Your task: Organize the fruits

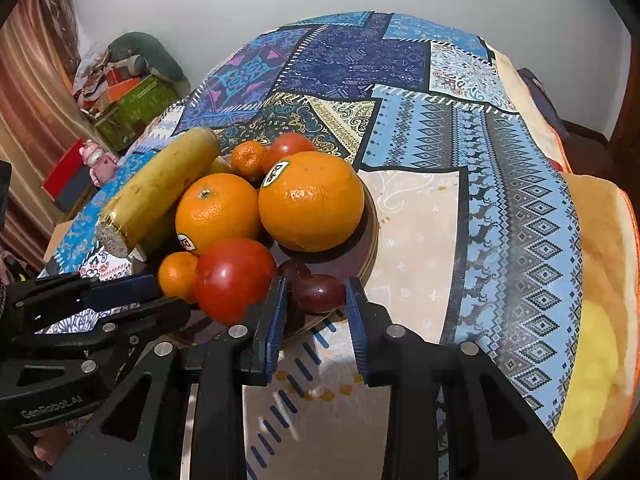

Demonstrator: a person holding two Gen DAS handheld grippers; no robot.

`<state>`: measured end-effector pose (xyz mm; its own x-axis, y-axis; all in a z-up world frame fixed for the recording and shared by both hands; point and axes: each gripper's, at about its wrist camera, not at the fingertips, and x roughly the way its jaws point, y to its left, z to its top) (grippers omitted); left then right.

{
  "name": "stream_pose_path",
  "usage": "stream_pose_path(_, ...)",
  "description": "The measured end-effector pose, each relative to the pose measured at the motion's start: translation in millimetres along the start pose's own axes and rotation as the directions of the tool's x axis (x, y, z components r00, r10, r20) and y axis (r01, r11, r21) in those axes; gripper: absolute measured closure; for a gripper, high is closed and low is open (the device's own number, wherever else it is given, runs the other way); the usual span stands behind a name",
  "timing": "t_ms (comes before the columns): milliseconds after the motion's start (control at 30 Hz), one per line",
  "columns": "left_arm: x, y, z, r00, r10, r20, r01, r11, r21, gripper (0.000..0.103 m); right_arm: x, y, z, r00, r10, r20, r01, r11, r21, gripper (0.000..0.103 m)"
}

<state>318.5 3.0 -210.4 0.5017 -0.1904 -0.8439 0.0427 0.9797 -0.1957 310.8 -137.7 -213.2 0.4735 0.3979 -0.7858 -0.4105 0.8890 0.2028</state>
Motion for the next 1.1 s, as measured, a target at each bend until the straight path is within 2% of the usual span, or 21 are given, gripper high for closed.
stream_pose_path(267, -34.5, -7.6, -6.3, 0.998, 0.008, 0.064, -0.010, 1.000, 0.023, 0.054, -29.9, 3.4, 2.4, 0.998, -0.004, 0.055, 0.005, 1.000, -0.010, 0.070)
stream_pose_path(400, -76.0, -12.5, -9.6, 0.988, 0.029, 0.155, -0.034, 0.999, 0.031, 0.054, -70.0, 11.8, 4.0, 0.992, -0.008, 0.127, 0.011, 1.000, -0.023, 0.070)
stream_pose_path(500, -118.1, -15.6, -11.5, 0.969, 0.037, 0.244, -0.045, 0.999, 0.027, 0.054, -103.9, 20.1, 5.4, 0.981, -0.007, 0.193, 0.013, 0.999, -0.030, 0.070)
stream_pose_path(667, -197.3, -22.5, -18.9, 0.910, 0.051, 0.412, -0.068, 0.997, 0.028, 0.054, -176.6, 41.4, 3.2, 0.943, 0.018, 0.332, -0.002, 0.999, -0.050, 0.070)
stream_pose_path(767, -246.4, -28.9, -31.3, 0.860, 0.049, 0.508, -0.078, 0.996, 0.036, 0.054, -214.5, 56.7, -2.4, 0.913, 0.030, 0.406, -0.002, 0.998, -0.069, 0.070)
stream_pose_path(933, -305.1, -40.9, -56.7, 0.788, 0.044, 0.614, -0.101, 0.993, 0.059, 0.051, -271.0, 84.0, -18.1, 0.856, 0.046, 0.515, 0.007, 0.995, -0.101, 0.070)
stream_pose_path(1000, -319.4, -44.7, -65.8, 0.767, 0.038, 0.641, -0.105, 0.992, 0.067, 0.042, -289.1, 94.4, -26.9, 0.835, 0.055, 0.548, 0.008, 0.994, -0.112, 0.069)
stream_pose_path(1100, -334.6, -48.0, -79.5, 0.742, 0.030, 0.670, -0.104, 0.992, 0.070, 0.026, -300.6, 104.5, -36.2, 0.815, 0.056, 0.577, 0.015, 0.993, -0.118, 0.062)
